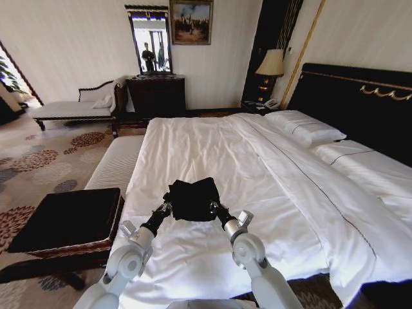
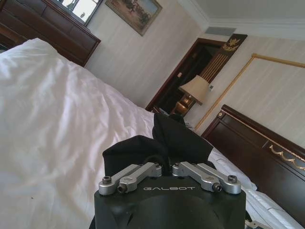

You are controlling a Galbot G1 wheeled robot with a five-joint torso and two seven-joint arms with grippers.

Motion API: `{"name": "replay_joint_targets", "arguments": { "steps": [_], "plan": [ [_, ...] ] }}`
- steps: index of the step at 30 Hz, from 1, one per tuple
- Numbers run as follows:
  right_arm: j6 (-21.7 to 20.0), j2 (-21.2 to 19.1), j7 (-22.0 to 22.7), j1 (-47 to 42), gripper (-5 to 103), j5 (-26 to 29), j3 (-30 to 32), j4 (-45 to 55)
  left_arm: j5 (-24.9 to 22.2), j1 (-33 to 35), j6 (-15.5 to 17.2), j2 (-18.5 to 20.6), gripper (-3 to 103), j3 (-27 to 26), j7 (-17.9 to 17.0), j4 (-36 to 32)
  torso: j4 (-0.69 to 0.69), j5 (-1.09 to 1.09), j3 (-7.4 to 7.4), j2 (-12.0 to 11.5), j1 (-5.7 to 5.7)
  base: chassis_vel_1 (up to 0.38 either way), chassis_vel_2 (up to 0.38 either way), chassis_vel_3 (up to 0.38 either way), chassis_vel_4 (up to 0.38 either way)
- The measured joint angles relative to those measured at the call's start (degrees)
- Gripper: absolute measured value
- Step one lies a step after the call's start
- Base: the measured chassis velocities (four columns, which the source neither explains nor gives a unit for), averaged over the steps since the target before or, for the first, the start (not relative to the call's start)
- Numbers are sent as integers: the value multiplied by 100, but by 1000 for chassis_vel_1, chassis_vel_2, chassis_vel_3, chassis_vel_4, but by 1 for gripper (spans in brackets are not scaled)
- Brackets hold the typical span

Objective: Fold the clothes on the bed and place them into the basket.

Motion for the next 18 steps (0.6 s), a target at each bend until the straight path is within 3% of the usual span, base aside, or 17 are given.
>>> {"name": "replay_joint_targets", "arguments": {
  "steps": [18],
  "plan": [
    [-42, 33, 20, -35, 7, -55, -77, 17, 6, 95, -20, 4, 4, -45, -32, -88, -1, 0, 0, 0, 0, 100, 98, -101, -102]
  ]
}}
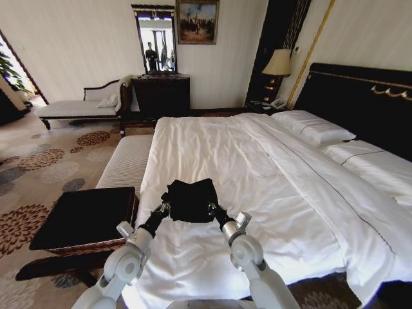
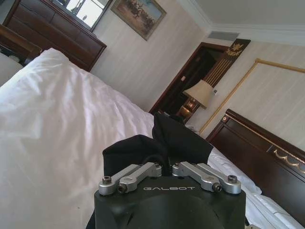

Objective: Fold the clothes on the bed and place them into the basket.

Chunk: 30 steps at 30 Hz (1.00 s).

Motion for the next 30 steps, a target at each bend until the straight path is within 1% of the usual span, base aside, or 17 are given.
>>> {"name": "replay_joint_targets", "arguments": {
  "steps": [26, 30],
  "plan": [
    [-88, 34, -29, 20, 7, -192, -126, -69, -54, 119, -19, 39, 4, -129, 2, -124, 0, -2, 0, -1, 0, 129, 134, -136, -140],
    [-91, 50, -33, 52, 7, -230, -172, -88, -59, 174, -20, 46, 4, -186, 4, -171, 1, 2, 0, -1, 0, 167, 158, -168, -156]
  ]
}}
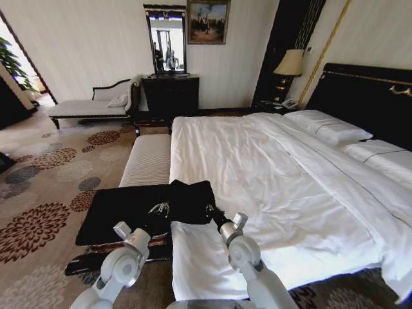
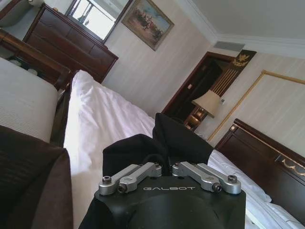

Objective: Fold the clothes on the bed and place them into the basket.

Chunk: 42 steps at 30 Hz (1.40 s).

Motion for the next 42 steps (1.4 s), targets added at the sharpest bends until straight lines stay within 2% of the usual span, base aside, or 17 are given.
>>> {"name": "replay_joint_targets", "arguments": {
  "steps": [11, 15, 28, 35, 42],
  "plan": [
    [-44, 9, -37, 45, 7, -87, -97, 38, 12, 94, -9, 54, 4, -116, 40, -149, 0, -3, 0, 0, 0, 178, 176, -170, -180],
    [-97, 52, 70, 199, 7, 125, -285, -1, -15, 106, -23, 65, 4, -154, 29, -159, 1, -3, 0, 0, 0, 183, 185, -175, -182],
    [-103, 90, 89, 285, 7, 182, -450, -175, -14, 85, -20, 56, 4, -232, 14, -56, -1, -2, 0, 1, 0, 167, 169, -170, -169],
    [-125, 37, 212, 658, 7, 345, -792, -318, -91, 52, -20, 99, 4, -405, -164, 30, 1, -5, 0, 2, 0, 71, 73, -55, -57],
    [-184, 31, 454, 1463, 7, 749, -1347, -892, -110, -174, 53, 108, 4, -385, -476, 397, -2, -1, 1, 1, 0, 0, 0, 0, 0]
  ]
}}
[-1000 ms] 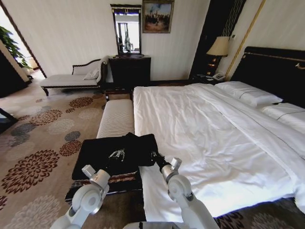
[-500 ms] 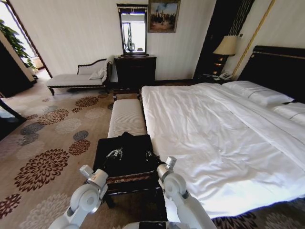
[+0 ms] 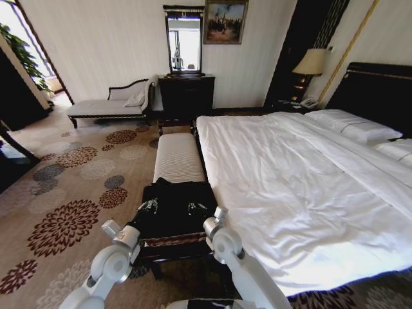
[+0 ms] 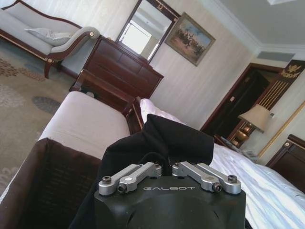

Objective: Fold the clothes on the bed and place them into the basket.

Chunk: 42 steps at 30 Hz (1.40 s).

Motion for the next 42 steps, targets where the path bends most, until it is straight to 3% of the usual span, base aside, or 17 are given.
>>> {"name": "replay_joint_targets", "arguments": {
  "steps": [21, 33, 42],
  "plan": [
    [-239, 122, 874, 1218, 7, 865, -717, -1482, 33, -1187, 208, 165, 4, 578, -131, 1521, 3, -1, 0, 0, 0, 0, 0, 0, 0],
    [-406, 107, 1179, 1953, 7, 1226, -1136, -2097, 39, -1984, 352, 212, 4, 1254, -304, 2419, 2, -1, -1, 0, 0, 0, 0, 0, 0],
    [-486, 131, 1272, 2121, 7, 1356, -1269, -2377, 177, -2241, 412, 218, 4, 1625, -378, 2677, 1, -1, -1, 0, 0, 0, 0, 0, 0]
  ]
}}
